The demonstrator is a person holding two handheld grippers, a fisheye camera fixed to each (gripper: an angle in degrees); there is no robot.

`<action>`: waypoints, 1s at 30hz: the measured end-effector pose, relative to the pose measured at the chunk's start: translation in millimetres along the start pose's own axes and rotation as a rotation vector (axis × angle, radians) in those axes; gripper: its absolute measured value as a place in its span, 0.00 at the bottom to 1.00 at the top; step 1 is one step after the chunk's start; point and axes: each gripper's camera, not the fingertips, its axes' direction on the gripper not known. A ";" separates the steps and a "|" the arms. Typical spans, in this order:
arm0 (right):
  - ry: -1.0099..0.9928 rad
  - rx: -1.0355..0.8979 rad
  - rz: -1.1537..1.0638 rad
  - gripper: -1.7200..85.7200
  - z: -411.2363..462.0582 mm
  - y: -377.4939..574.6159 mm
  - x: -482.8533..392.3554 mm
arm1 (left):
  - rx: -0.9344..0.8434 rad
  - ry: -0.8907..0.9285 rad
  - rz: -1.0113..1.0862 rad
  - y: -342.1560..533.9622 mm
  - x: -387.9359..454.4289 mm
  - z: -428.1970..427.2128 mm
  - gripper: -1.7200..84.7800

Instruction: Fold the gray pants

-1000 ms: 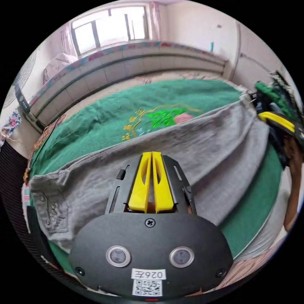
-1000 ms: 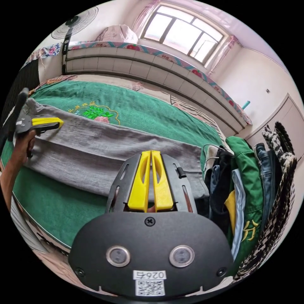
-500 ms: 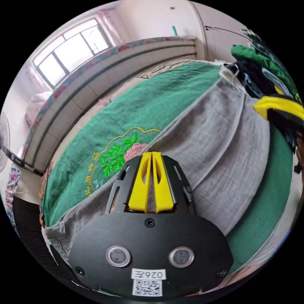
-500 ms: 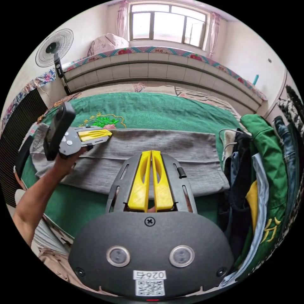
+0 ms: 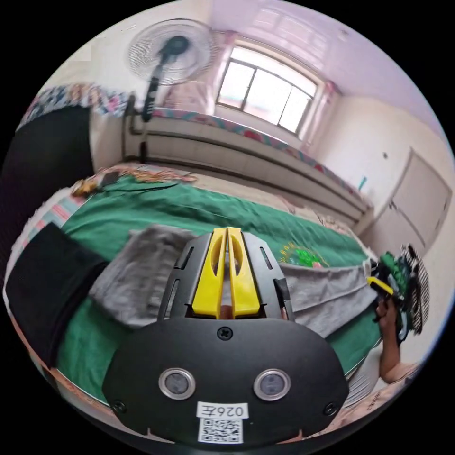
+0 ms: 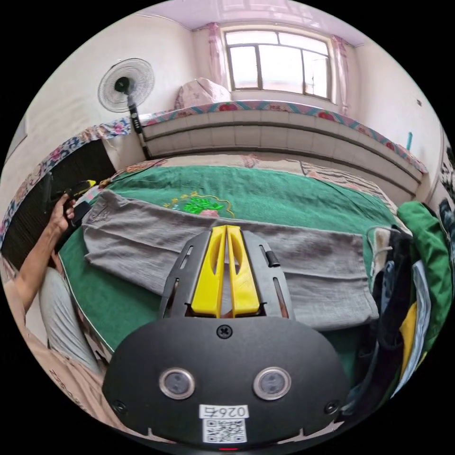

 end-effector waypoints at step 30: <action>-1.017 -0.213 -0.612 0.05 221.5 -437.5 -409.3 | 0.119 0.676 -0.543 490.6 -398.2 52.9 0.01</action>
